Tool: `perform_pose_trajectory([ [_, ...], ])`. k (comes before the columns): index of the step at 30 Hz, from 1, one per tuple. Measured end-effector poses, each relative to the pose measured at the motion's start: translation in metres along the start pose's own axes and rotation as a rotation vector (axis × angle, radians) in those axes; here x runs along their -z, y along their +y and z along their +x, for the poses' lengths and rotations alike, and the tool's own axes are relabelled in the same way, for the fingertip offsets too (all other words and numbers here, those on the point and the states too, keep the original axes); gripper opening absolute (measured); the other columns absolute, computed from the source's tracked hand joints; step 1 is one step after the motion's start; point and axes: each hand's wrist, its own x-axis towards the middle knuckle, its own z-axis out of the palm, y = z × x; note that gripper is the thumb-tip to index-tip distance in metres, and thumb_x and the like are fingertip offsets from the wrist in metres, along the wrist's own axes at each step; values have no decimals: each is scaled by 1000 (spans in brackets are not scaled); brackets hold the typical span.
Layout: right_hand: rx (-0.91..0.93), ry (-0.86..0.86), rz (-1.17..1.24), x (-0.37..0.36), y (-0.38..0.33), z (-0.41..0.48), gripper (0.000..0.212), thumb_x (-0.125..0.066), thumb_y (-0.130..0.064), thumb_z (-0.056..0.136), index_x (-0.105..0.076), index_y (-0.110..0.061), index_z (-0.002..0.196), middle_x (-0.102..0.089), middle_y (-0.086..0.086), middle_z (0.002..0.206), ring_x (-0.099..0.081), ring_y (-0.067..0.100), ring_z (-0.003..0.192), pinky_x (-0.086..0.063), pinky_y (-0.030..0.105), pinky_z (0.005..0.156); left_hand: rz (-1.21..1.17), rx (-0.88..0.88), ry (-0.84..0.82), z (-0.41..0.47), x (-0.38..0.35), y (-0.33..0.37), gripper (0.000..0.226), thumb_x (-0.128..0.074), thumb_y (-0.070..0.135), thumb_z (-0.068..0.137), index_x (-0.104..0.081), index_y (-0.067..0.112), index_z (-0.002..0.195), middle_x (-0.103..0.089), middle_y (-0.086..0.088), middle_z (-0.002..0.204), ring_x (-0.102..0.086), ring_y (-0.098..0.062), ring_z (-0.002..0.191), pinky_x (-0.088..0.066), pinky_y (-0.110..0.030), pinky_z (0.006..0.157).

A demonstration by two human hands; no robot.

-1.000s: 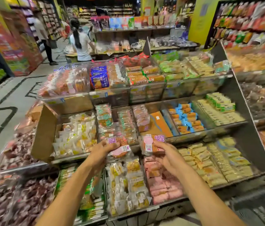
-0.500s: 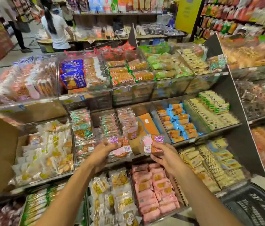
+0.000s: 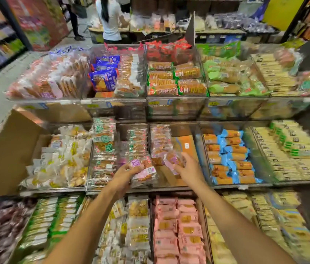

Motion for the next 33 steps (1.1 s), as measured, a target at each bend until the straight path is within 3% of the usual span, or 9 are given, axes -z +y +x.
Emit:
perform_pose_trajectory([
  [3, 202, -142, -388, -6, -2, 19, 35, -74, -40, 92, -61, -34, 124, -61, -5, 116, -57, 21, 112, -52, 41, 89, -12, 0, 27, -10, -11, 7, 50, -82, 18, 86, -59, -3, 125, -77, -21, 108, -75, -29, 89, -63, -37, 75],
  [6, 243, -170, -477, -22, -4, 31, 46, -74, -26, 95, -56, -29, 137, -51, -2, 130, -50, 22, 128, -47, 35, 98, -27, -9, 26, -11, -12, 7, 53, -75, 15, 94, -51, 0, 139, -76, -19, 115, -76, -30, 97, -63, -33, 74],
  [9, 159, -38, -352, -39, -5, 30, 63, -80, -27, 90, -47, -24, 144, -47, 2, 141, -50, 25, 134, -43, 36, 106, -37, -8, 33, -14, -12, 8, 78, -78, 18, 92, -33, 7, 155, -74, -21, 121, -71, -39, 111, -64, -38, 80],
  [14, -144, 41, -6, -52, -6, 27, 114, -86, -26, 86, -7, -17, 167, -44, 11, 161, -48, 32, 144, -44, 43, 112, -48, 15, 17, -15, -16, 7, 55, -73, 19, 96, -41, 9, 140, -81, -2, 101, -78, -16, 88, -61, -23, 63],
  [22, -58, 37, -20, -65, 12, 30, 81, -80, -34, 92, -39, -27, 161, -77, 4, 99, -70, 19, 83, -59, 38, 81, 2, -4, 46, -15, -19, 5, 44, -76, 27, 92, -57, 9, 127, -78, -15, 113, -75, -28, 96, -59, -31, 79],
  [25, -88, 45, -7, -64, 14, 35, 81, -84, -39, 87, -45, -25, 156, -72, 5, 120, -69, 24, 108, -56, 42, 97, 2, -21, 53, -15, -18, 5, 50, -81, 27, 84, -56, 11, 123, -78, -18, 111, -72, -34, 98, -53, -49, 95],
  [27, -123, 103, -7, -59, 14, 34, 64, -88, -41, 81, -57, -19, 133, -65, 2, 123, -62, 23, 112, -52, 42, 99, 22, -29, 49, -13, -18, 4, 50, -81, 20, 87, -54, 12, 128, -78, -17, 111, -75, -32, 96, -62, -43, 83],
  [29, -137, 106, -18, -56, 11, 32, 50, -89, -42, 79, -53, -20, 107, -63, -4, 99, -62, 19, 93, -50, 34, 77, 28, -33, 47, -15, -20, 5, 47, -79, 16, 90, -53, 14, 129, -78, -16, 111, -76, -33, 96, -64, -39, 76],
  [33, -191, -3, 108, -56, 14, 34, 40, -87, -36, 84, -55, -19, 101, -69, -3, 83, -68, 15, 77, -47, 28, 61, 29, -43, 46, -17, -21, 7, 45, -78, 14, 91, -53, 16, 127, -78, -16, 110, -76, -34, 95, -64, -39, 73],
])
